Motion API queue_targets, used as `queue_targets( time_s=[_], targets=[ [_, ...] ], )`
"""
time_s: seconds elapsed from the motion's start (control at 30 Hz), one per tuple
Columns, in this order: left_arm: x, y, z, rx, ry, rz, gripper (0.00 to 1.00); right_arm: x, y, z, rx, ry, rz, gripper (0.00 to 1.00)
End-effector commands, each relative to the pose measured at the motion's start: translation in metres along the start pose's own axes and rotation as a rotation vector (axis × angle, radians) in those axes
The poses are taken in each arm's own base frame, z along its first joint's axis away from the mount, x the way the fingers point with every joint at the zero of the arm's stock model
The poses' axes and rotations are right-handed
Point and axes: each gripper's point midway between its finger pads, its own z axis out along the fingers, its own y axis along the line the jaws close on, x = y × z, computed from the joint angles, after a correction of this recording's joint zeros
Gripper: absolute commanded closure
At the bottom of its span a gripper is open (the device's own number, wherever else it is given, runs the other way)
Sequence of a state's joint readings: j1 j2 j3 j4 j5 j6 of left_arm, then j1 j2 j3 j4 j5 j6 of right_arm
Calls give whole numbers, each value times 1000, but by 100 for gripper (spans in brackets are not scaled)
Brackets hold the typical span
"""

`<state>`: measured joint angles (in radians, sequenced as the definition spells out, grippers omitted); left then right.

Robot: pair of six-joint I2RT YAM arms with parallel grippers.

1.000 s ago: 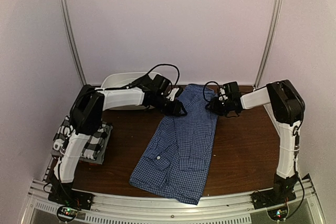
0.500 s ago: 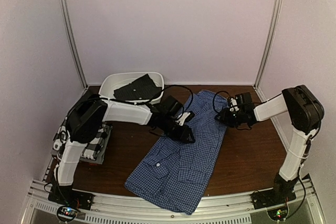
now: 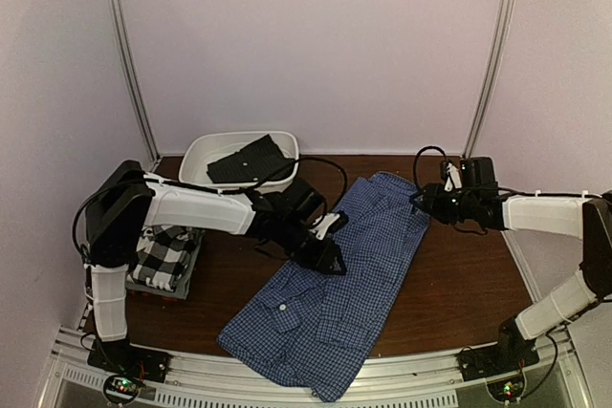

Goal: Fold and stack the long sleeve shirts
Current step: Move the rectangle-folded shirt to the center of the board, then smooth out the rectangle-folded shirt at the center of the board.

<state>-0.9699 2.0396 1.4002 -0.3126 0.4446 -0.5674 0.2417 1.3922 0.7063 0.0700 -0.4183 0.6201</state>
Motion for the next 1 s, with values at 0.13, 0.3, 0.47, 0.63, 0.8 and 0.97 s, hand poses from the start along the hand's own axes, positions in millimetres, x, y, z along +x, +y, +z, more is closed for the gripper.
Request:
queue_targets(
  time_s=[0.13,0.3,0.47,0.63,0.8,0.97],
  targets=[
    [-28,-7,-9,-6,-70,29,57,-38,-18,43,20,34,37,51],
    [-26,-4,-6,-7,-61,21,57,-25,-37,67,49,108,66,52],
    [-23,-2,-1,-6,-52,16,57,-11,-53,75,75,131,88,52],
    [-21,1,3,-7,-45,13,57,-7,-63,84,83,133,118,51],
    [-17,4,6,-11,-35,8,58,-13,-71,92,90,121,148,52],
    [-13,7,9,-13,-24,3,58,-22,-70,93,87,94,164,60]
  ],
)
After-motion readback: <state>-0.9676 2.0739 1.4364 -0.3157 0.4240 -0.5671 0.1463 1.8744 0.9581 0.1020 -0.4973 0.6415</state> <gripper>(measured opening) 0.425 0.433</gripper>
